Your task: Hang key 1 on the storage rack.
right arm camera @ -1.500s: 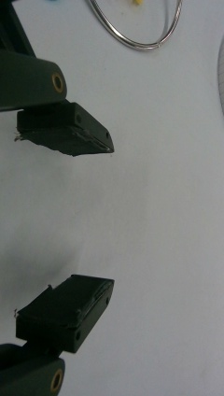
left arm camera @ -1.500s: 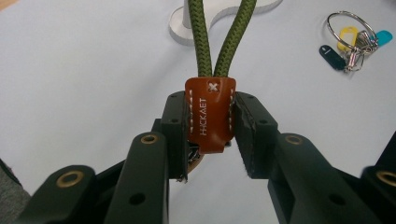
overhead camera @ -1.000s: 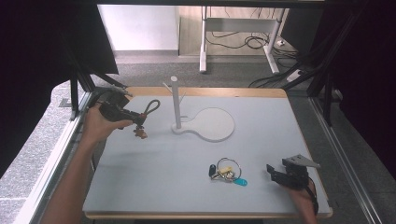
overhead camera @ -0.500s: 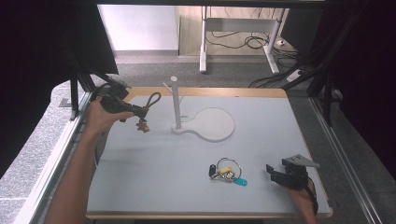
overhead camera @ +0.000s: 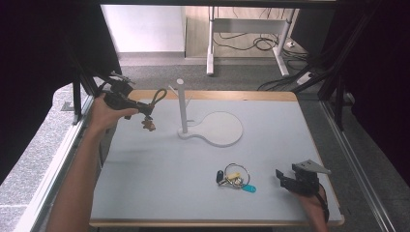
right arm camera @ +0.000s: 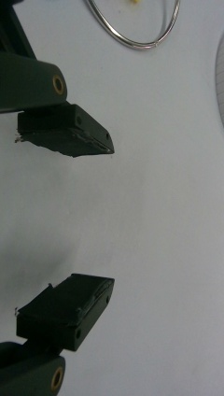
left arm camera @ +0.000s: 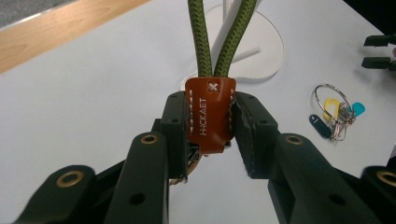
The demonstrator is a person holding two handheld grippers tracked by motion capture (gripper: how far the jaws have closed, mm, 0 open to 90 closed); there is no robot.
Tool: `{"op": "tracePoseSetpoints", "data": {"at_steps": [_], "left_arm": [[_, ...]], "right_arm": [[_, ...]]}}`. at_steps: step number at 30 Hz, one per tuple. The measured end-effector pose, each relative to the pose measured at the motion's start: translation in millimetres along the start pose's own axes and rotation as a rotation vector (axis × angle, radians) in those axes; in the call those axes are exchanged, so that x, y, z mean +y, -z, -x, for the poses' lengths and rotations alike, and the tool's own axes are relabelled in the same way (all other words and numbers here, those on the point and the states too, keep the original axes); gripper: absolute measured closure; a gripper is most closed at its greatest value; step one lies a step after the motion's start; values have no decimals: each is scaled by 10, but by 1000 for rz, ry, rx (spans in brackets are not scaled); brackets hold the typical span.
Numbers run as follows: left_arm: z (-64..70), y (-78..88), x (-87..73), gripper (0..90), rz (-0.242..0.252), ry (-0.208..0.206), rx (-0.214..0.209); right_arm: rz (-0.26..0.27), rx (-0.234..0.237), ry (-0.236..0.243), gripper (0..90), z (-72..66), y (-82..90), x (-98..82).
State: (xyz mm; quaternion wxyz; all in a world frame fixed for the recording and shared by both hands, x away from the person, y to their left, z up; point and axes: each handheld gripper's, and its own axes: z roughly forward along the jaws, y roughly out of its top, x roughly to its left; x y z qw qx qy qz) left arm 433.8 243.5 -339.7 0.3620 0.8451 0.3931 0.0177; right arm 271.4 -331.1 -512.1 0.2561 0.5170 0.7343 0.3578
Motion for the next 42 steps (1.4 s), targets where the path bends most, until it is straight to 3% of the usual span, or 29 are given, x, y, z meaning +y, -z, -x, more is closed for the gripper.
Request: {"op": "tracePoseSetpoints", "data": {"at_steps": [10,22,30,42], "left_arm": [[-106,-31,140,671,-8,4,-10],[-145,-147,338,671,-15,-8,-35],[-173,-272,349,671,-35,-14,-57],[-108,-420,342,669,-61,-28,-76]], "right_arm": [[2,11,21,296,-38,-10,13],[11,-8,5,299,2,-4,7],[8,-4,7,295,5,-8,4],[-2,-4,20,293,-32,-18,9]]}}
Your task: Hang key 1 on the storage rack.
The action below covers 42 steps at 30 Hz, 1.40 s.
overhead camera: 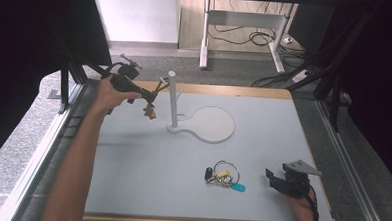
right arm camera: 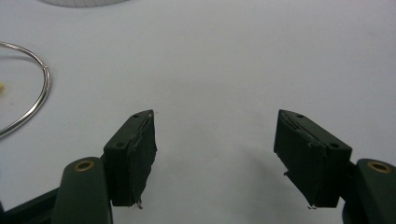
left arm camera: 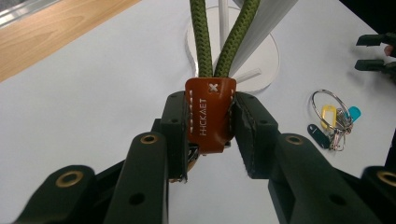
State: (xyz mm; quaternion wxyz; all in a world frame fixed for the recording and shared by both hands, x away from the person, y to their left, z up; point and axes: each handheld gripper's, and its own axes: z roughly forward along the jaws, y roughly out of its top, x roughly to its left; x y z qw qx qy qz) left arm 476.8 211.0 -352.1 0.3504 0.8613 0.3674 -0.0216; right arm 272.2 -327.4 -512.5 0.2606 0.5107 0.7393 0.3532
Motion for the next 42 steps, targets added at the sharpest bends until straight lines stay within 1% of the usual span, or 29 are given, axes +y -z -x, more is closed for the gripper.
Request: {"op": "tracePoseSetpoints", "data": {"at_steps": [4,9,10,12,14,16,18,20,22,25,26,27,29,31,32,33,34,36,40,42], "left_arm": [[12,-52,-1,668,-3,-11,-3],[11,-88,-21,657,-3,-5,3],[10,-102,-37,633,-3,3,15],[11,-92,-61,568,14,12,23],[20,-73,-87,536,20,10,27],[47,-41,-127,514,32,6,51],[72,-16,-167,475,49,6,63],[113,8,-222,436,54,0,76],[157,29,-273,411,56,-14,83],[227,51,-360,395,77,-33,94],[263,55,-408,396,90,-41,113],[298,59,-458,396,88,-52,120],[321,57,-489,393,87,-56,116],[435,68,-627,392,77,-87,124],[473,73,-674,392,76,-95,120],[473,73,-674,391,76,-95,120],[549,73,-767,391,77,-108,117],[614,66,-857,386,69,-114,112],[742,49,-1015,380,58,-129,107],[825,31,-1104,379,61,-143,114]], "right_arm": [[-3,-3,10,293,-20,4,9],[-5,0,13,292,-26,4,9],[-6,1,13,292,-26,4,9],[-6,1,12,292,-27,8,11],[-6,0,13,291,-32,13,15],[-5,0,19,291,-42,13,18],[-5,1,23,291,-56,15,22],[-6,3,28,291,-69,22,28],[-1,11,36,291,-87,31,38],[6,24,57,288,-111,42,51],[9,27,59,288,-119,44,55],[9,37,61,288,-131,51,63],[9,57,73,288,-156,71,76],[14,68,93,289,-181,95,97],[16,76,105,289,-196,114,117],[16,76,105,289,-196,114,117],[17,91,119,290,-223,145,162],[26,102,131,291,-242,166,194],[28,156,137,304,-273,181,222],[20,182,144,311,-292,173,222]]}}
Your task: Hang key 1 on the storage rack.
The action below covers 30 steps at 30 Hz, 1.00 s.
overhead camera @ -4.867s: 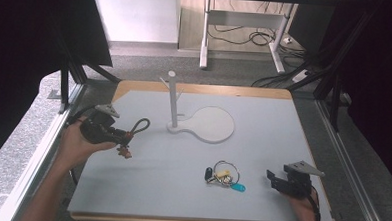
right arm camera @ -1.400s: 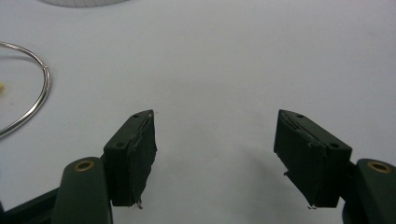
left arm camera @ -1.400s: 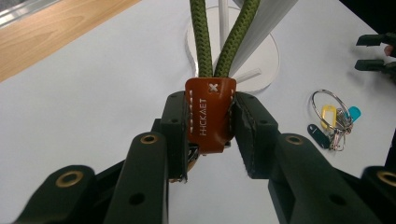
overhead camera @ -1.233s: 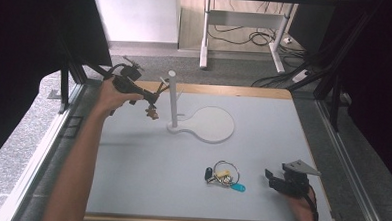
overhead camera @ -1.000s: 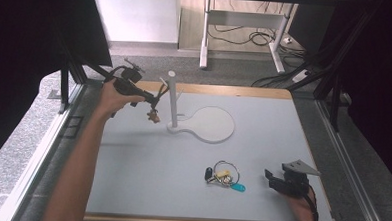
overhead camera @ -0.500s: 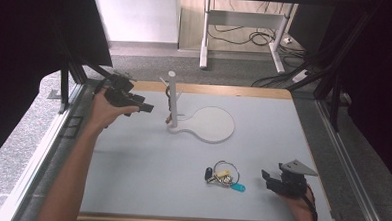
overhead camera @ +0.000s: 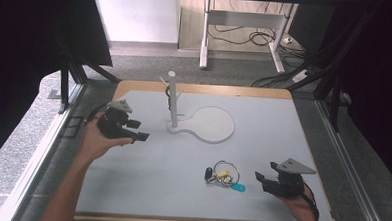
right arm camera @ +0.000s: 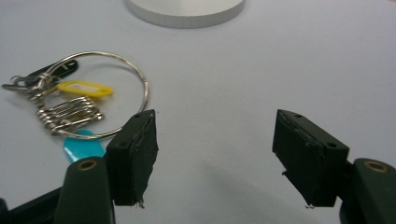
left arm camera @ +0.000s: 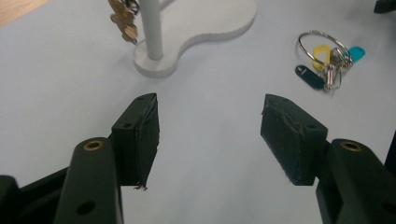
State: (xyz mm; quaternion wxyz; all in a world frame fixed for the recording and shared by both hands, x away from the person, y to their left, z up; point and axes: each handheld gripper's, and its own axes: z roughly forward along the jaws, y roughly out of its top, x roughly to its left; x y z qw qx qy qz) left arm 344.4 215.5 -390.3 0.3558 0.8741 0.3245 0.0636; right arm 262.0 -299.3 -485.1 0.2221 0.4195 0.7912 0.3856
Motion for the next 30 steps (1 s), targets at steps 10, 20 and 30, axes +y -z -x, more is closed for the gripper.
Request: {"op": "tracePoseSetpoints", "data": {"at_steps": [10,20,30], "left_arm": [[322,-104,-503,377,0,-14,-18],[347,-337,-927,383,-38,43,-30],[311,-481,-996,395,-48,57,-30]], "right_arm": [[-9,38,25,310,-112,-45,27],[-22,65,58,329,-216,-58,182],[-44,81,107,338,-308,-89,363]]}}
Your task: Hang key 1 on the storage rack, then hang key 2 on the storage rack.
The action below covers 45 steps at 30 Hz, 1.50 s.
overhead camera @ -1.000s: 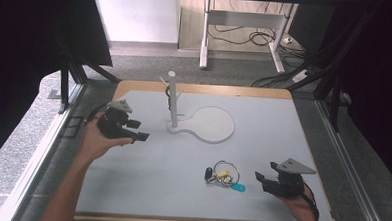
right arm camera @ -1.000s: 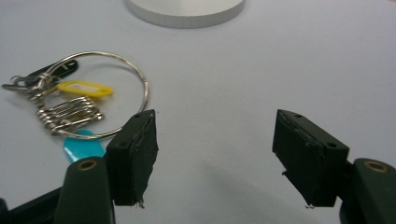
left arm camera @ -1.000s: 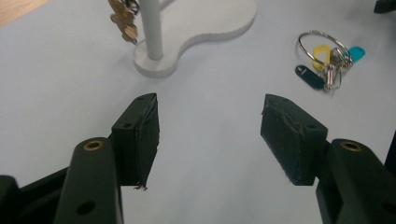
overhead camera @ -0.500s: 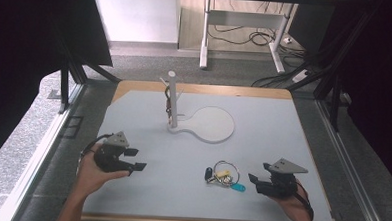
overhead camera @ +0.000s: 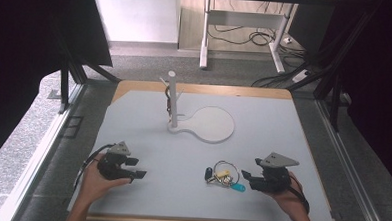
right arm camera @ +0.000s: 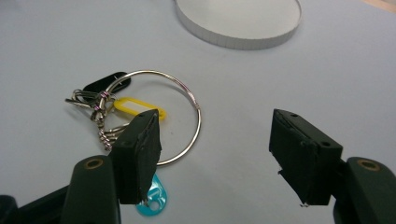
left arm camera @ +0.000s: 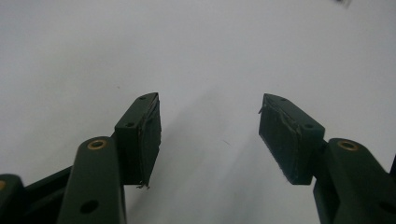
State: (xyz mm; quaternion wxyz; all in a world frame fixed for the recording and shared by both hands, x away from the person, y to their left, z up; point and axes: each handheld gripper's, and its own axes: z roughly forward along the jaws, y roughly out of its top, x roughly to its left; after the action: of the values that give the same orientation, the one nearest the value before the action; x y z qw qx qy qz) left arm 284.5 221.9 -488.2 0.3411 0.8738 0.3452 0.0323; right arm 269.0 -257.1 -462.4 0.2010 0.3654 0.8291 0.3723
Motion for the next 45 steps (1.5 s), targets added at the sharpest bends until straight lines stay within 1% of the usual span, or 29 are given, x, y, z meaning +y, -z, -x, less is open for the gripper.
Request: {"op": "tracePoseSetpoints", "data": {"at_steps": [1,2,3,4,8,10,11,13,15,19,22,24,26,29,30,32,33,34,35,36,37,38,39,40,41,42,43,44,45], "left_arm": [[0,0,0,395,0,0,0],[9,-5,-12,394,-4,-3,1],[29,1,-26,393,-10,-12,12],[29,1,-26,393,-10,-12,12],[49,36,-39,392,-4,-14,-12],[50,47,-44,392,2,-9,-12],[43,51,-44,392,-1,-20,-11],[46,44,-51,391,-7,-20,-19],[61,30,-55,390,-7,-21,-18],[78,22,-57,395,12,-33,-17],[81,22,-62,394,16,-36,-11],[80,27,-64,394,17,-39,-15],[81,28,-64,394,14,-42,-16],[98,1,-65,394,18,-30,-20],[97,-6,-63,394,10,-37,-21],[113,-27,-62,394,15,-19,-25],[113,-27,-62,394,15,-19,-25],[107,-37,-59,394,-3,-37,-28],[110,-41,-58,394,-7,-37,-27],[120,-49,-59,394,-2,-29,-28],[120,-49,-59,394,-2,-29,-28],[120,-51,-60,394,-13,-35,-29],[126,-61,-63,394,-7,-26,-31],[116,-58,-61,394,-17,-41,-31],[118,-61,-62,394,-19,-42,-30],[127,-68,-63,394,-9,-31,-30],[114,-62,-61,395,-16,-48,-31],[119,-56,-62,397,-2,-47,-26],[113,-47,-61,402,7,-52,-31]], "right_arm": [[0,0,0,338,0,0,0],[3,12,10,345,-22,14,67],[1,16,18,347,-33,22,99],[0,18,27,349,-43,25,124],[-31,38,69,365,-106,22,253],[-46,53,82,374,-136,8,319],[-52,56,90,378,-147,1,340],[-69,70,107,383,-180,-20,391],[-86,90,119,388,-219,-46,435],[-125,127,146,405,-312,-122,489],[-146,136,174,419,-384,-176,519],[-161,143,183,428,-412,-193,531],[-176,150,184,451,-421,-220,535],[-210,175,195,480,-434,-270,533],[-225,179,199,488,-442,-290,536],[-252,181,198,500,-457,-342,553],[-261,182,199,500,-459,-365,564],[-276,184,196,513,-463,-417,588],[-283,184,194,516,-463,-445,600],[-292,186,190,522,-464,-484,617],[-292,186,190,522,-464,-484,617],[-320,186,185,528,-484,-578,646],[-330,182,186,533,-493,-608,652],[-343,181,185,539,-507,-647,658],[-353,177,183,543,-515,-685,662],[-362,165,175,548,-527,-728,662],[-365,161,168,550,-531,-749,663],[-366,156,159,554,-534,-770,662],[-370,150,149,561,-528,-794,665]]}}
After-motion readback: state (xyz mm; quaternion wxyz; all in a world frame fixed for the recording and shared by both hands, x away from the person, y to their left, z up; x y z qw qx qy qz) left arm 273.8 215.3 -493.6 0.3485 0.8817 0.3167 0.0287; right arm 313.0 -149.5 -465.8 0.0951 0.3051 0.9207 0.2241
